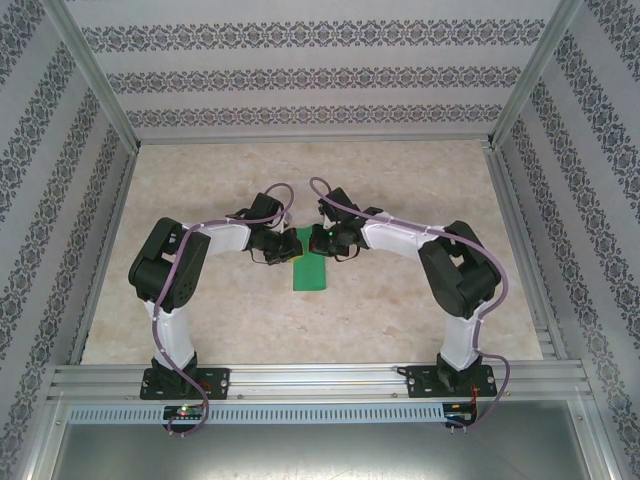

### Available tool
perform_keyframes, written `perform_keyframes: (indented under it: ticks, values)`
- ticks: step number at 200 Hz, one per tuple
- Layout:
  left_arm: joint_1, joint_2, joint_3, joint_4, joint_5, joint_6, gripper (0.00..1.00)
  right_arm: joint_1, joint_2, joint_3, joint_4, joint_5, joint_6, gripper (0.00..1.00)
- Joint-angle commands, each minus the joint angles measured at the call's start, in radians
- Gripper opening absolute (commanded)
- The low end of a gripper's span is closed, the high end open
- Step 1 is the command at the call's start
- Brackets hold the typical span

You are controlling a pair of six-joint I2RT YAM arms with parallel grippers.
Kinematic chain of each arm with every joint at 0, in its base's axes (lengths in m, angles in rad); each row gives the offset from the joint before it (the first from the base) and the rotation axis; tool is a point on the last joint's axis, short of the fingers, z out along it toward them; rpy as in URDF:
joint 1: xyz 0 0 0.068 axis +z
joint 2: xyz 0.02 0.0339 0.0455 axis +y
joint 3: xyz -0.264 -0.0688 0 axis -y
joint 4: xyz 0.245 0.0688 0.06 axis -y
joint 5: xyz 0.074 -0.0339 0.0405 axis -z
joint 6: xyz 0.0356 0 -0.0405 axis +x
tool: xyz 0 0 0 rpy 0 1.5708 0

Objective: Fold a paper plane with a square sheet of paper (pick it up from the middle)
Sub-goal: Hold the square sheet of paper at the center of the table, then fold the square sheet of paper in half at the center of the table.

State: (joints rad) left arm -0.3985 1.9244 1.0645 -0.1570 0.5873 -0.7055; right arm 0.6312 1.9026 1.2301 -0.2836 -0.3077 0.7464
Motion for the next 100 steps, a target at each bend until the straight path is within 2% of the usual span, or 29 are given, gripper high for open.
perform_keyframes:
  ticks: [1,100]
  values:
    - [-0.014,0.103,-0.066,-0.187,-0.152,0.027,0.00,0.011,0.032,0.058,0.006,-0.021,0.016,0.00]
    - [-0.013,0.101,-0.077,-0.188,-0.170,0.013,0.00,0.009,0.128,0.103,-0.081,0.011,-0.012,0.00]
